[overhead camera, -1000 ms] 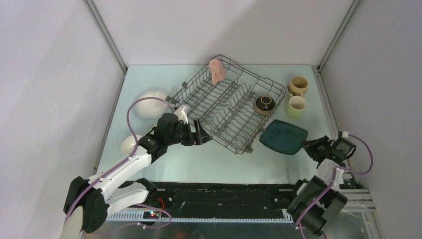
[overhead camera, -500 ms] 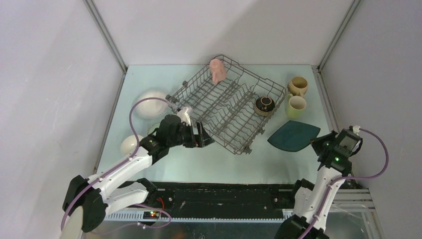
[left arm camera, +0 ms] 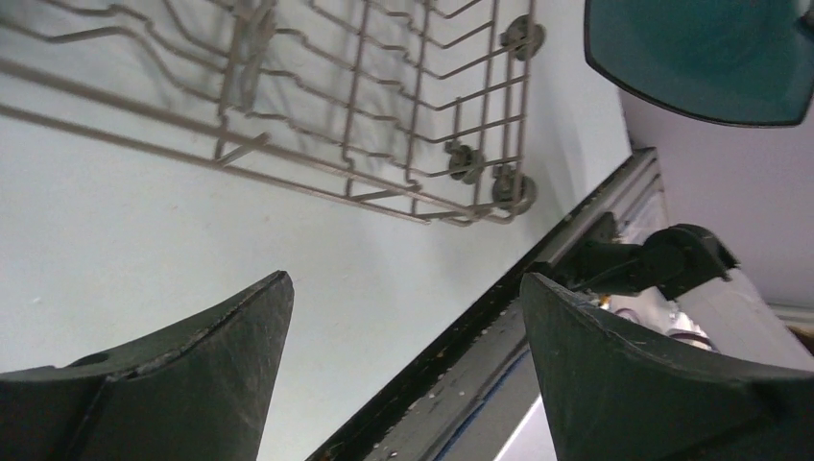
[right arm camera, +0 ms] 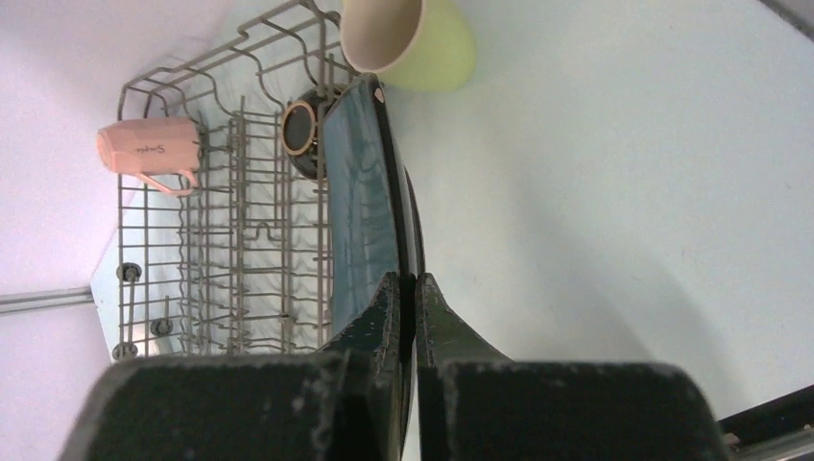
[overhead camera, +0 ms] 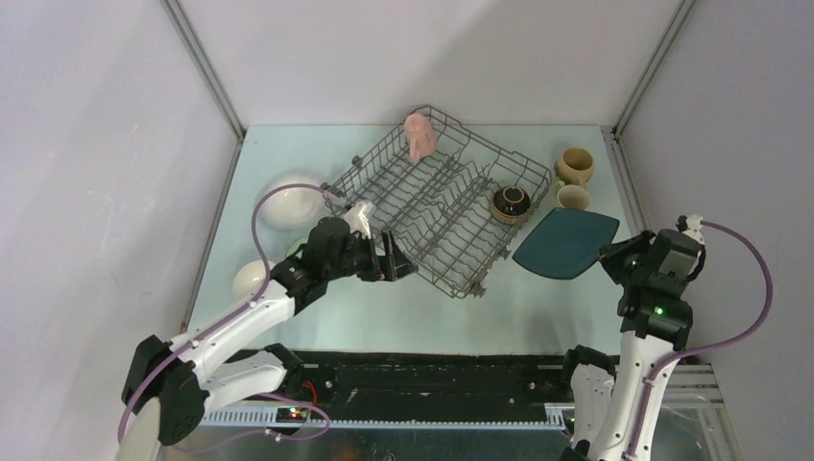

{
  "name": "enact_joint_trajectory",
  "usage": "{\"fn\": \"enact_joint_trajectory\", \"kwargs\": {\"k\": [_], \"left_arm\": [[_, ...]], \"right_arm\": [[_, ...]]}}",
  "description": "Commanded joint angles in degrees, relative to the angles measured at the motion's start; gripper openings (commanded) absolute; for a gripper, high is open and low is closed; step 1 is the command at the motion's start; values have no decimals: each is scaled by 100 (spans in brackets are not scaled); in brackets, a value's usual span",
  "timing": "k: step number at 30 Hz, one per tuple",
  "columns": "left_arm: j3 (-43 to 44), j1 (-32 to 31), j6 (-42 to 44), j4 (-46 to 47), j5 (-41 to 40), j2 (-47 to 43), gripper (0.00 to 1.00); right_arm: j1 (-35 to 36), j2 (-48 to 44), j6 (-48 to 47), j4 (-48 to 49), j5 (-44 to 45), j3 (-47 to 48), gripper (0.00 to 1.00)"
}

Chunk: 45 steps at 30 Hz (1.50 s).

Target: Load the mixed dishes into the dish rack

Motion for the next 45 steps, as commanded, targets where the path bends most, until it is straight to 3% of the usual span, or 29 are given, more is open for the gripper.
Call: {"fn": "enact_joint_trajectory", "kwargs": {"k": [1,6,11,17,21,29,37,45], "left_arm": [[412,-36,-301,737,584,275,94],[1172,-33,-409,805,759,672,94],[1804,-15,-773,1566,1307,1226,94],[2178,95,-1875,3288,1975,2224,96],[2426,99,-2019,3361,1999,2587,95],[2514,211,-1838,2877,1630,2705,95],[2373,392,-1811,2700,1508,2645,97],[2145,389,-2998,4673,2246,3021,81]], "right_arm": [[143,41,148,826,-374,702,0],[580,192,86,933,-205,1063,0],[1108,483,197,1484,-882,1099,0],[1818,994,528,2689,-1723,1005,0],[2140,1325,808,3195,-2071,1007,0],[2363,1610,1122,3828,-2319,1011,0],[2526,1591,1051,3783,-2209,1007,0],[2834,1909,1319,4243,-2432,1003,0]]}}
